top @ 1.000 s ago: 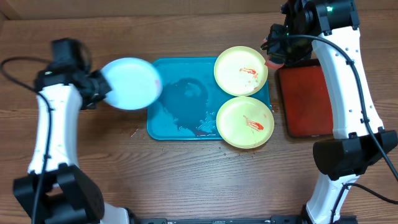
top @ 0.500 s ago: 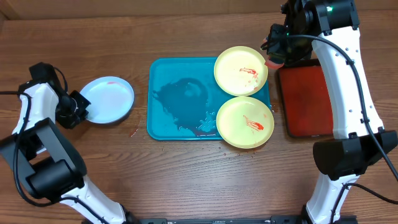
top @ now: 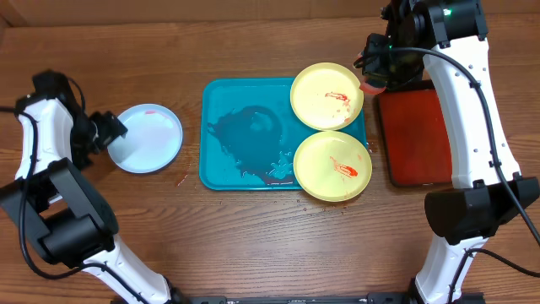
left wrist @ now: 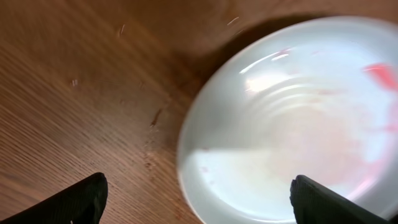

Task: Clean dirty plates on tray and stack at the side
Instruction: 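Lower the white plate onto the table left of the tray and release, then grip the lower yellow plate with the left gripper and pull it left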

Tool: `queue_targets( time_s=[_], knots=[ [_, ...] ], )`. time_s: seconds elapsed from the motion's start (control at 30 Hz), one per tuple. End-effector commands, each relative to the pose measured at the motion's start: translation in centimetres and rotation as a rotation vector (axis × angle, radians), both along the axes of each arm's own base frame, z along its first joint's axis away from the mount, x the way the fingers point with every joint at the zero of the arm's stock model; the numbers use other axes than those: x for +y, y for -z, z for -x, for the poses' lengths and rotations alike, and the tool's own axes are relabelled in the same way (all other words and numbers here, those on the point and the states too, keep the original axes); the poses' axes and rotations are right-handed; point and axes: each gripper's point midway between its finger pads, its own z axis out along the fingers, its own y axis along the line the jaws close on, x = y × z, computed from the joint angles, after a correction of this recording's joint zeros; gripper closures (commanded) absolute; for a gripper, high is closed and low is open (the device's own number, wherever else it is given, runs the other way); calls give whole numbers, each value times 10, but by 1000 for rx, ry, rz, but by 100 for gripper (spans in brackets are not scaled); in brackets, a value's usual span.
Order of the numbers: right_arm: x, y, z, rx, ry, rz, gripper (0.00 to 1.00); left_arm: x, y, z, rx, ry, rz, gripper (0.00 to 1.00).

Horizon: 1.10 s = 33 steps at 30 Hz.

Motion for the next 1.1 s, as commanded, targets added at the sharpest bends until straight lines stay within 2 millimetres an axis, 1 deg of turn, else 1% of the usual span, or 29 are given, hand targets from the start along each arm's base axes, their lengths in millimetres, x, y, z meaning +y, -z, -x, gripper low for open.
queue_targets(
  time_s=[0.0,0.03,0.07,0.1,0.17,0.23,0.3,0.4,0.47,0.5,0.53,0.63,0.73,0.8,0.83,0.87,0.93,0.97,1.07],
  knots=[
    [-4,-14,-1,-42,2,4,96,-50,-88,-45,-238,245,-36,2],
    [-5,-13,-1,-42,5,4,96,-74,-97,-52,-276,312,0,0],
    [-6,-13,-1,-41,8,4,96,-98,-101,-56,-300,376,39,0],
    [-9,-13,-1,-38,14,5,96,-131,-103,-58,-308,442,92,0],
    [-12,-12,1,-29,21,6,96,-177,-101,-59,-307,528,168,0],
    [-15,-12,2,-23,27,8,96,-227,-98,-58,-301,634,238,0],
    [-15,-12,1,-23,27,7,96,-276,-87,-51,-265,735,273,0],
    [-15,-12,1,-23,27,7,96,-325,-67,-36,-193,840,304,0],
    [-15,-12,1,-23,27,8,96,-353,-49,-24,-129,882,324,0],
    [-15,-12,1,-23,28,8,96,-369,-35,-16,-86,903,334,0],
    [-15,-12,2,-23,27,8,96,-381,-23,-10,-50,922,341,1],
    [-17,-11,2,-23,31,18,96,-407,6,9,44,960,352,6],
    [-17,-12,1,-24,31,18,96,-429,31,28,117,998,355,16],
    [-17,-11,1,-23,31,18,96,-436,41,33,142,998,351,21],
    [-17,-11,1,-23,31,18,96,-438,44,34,147,997,351,25],
    [-17,-11,2,-21,31,18,96,-439,49,36,161,998,351,30],
    [-17,-11,3,-16,31,19,96,-440,55,40,184,989,351,38],
    [-17,-11,3,-16,31,19,96,-440,57,43,199,977,352,46],
    [-17,-11,3,-17,31,19,96,-441,61,50,230,972,347,55]
  ],
)
